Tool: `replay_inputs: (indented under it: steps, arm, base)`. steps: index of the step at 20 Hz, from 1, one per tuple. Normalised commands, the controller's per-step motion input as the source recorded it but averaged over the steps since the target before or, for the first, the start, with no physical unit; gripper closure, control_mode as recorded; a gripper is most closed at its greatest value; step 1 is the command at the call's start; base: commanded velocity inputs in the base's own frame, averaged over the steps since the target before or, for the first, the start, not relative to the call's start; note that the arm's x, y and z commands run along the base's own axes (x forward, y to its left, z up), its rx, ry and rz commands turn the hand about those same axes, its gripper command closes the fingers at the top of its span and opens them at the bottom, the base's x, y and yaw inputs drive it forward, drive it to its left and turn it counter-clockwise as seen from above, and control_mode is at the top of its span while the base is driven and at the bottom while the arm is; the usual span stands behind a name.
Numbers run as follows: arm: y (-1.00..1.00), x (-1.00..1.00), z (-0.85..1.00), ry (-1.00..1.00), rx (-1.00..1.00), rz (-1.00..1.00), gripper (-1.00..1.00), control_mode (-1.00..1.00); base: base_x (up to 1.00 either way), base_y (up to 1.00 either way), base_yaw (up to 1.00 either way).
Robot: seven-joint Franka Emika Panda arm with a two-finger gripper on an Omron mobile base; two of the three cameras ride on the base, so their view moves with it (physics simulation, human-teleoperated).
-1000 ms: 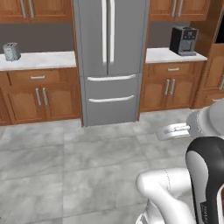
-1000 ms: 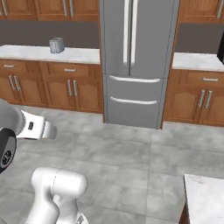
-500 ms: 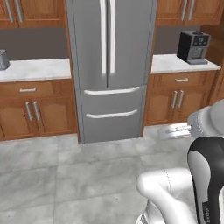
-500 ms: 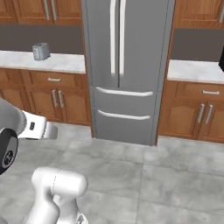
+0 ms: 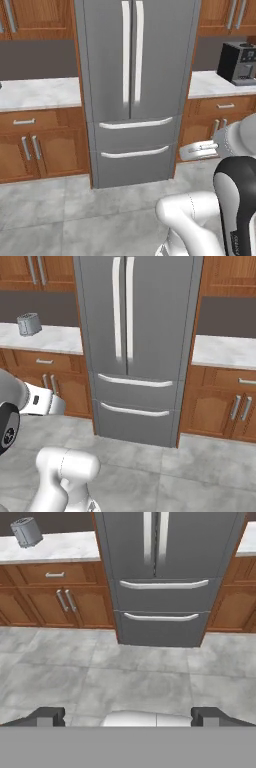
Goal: Place one of the steaks on the plate and the other in the bowl. Then place the bowl in the fridge.
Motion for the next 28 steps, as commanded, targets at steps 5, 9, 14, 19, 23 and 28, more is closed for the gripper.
replay_inputs:
  steps: [5, 9, 14, 19, 23, 28]
  arm:
    - [0.00, 0.00, 0.00, 0.00, 0.00, 0.00, -1.00, 1.00]
    - [0.00, 0.00, 0.00, 0.00, 0.00, 0.00, -1.00, 1.00]
    - [0.00, 0.00, 0.00, 0.00, 0.00, 0.00, -1.00, 1.00]
    - [0.00, 0.00, 0.00, 0.00, 0.00, 0.00, -1.00, 1.00]
    - [0.00, 0.00, 0.00, 0.00, 0.00, 0.00, -1.00, 1.00]
    - [0.00, 0.00, 0.00, 0.00, 0.00, 0.00, -1.00, 1.00]
  base:
    - [0.72, -0.18, 0.00]
    - [0.41, -0.16, -0.01]
    - [0.43, -0.04, -0.19]
    - [0.61, -0.01, -0.22]
    - [0.94, 0.00, -0.14]
    - [0.61, 0.00, -0.08]
